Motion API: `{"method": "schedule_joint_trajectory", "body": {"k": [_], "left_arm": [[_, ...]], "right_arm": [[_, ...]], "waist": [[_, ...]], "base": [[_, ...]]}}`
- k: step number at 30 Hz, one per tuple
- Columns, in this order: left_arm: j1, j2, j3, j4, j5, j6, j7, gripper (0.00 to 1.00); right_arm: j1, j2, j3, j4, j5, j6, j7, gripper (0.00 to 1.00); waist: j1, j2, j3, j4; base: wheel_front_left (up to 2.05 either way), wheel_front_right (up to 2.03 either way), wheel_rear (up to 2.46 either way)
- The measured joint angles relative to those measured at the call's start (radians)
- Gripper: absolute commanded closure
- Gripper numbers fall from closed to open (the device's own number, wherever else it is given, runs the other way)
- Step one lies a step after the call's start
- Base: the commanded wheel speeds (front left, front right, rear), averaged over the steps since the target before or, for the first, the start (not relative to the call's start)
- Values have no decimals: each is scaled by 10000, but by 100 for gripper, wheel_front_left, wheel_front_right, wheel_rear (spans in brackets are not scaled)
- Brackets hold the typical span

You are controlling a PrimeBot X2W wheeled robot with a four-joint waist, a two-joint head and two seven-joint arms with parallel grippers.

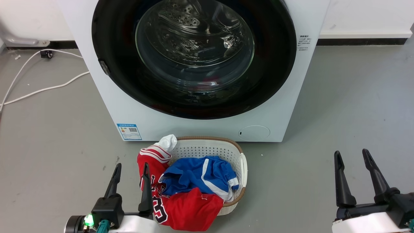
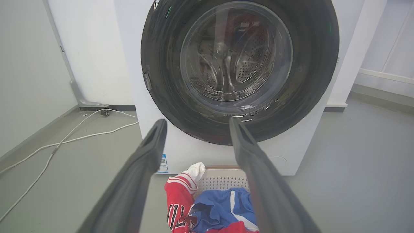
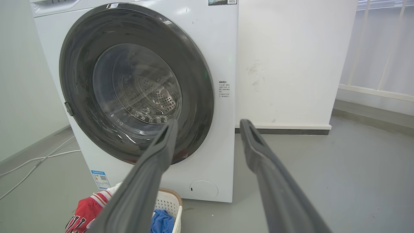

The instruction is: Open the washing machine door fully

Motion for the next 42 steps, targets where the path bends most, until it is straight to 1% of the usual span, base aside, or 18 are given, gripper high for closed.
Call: {"method": "schedule_joint_trajectory", "body": {"k": [9,28,29,30,31,32,35,37,39,42], "left_arm": [[53,-12,-15,27,506,58,-148,0],[71,-19,46,205,366,71,-155,0],[74,-19,46,221,359,71,-155,0],[75,-19,36,230,341,73,-155,0],[75,-19,36,238,326,73,-155,0],[75,-19,29,242,324,82,-155,0],[75,-21,31,253,322,98,-155,0],[75,-21,33,263,318,100,-155,0],[75,-21,38,267,311,102,-155,0],[77,-21,48,268,297,102,-155,0]], "right_arm": [[130,0,10,12,-238,0,-159,0],[130,0,23,353,132,0,-161,0],[130,0,35,357,132,0,-161,32],[130,0,36,357,132,0,-161,61],[130,0,42,357,132,0,-161,85],[130,0,44,355,138,0,-161,100],[129,0,96,345,278,0,-161,100],[125,0,58,343,765,0,-161,100],[103,-8,167,393,1871,0,-161,100],[50,19,391,591,4335,0,-161,100]], "waist": [[1,0,-5,11],[0,0,14,19],[1,0,13,20],[0,0,12,21],[1,0,12,22],[1,0,12,22],[1,0,10,21],[1,0,8,14],[0,0,10,1],[0,0,6,-30]], "base": [[0,0,0],[0,0,0],[0,0,0],[0,0,0],[0,0,0],[0,0,0],[0,0,0],[0,0,0],[0,0,0],[0,0,0]]}}
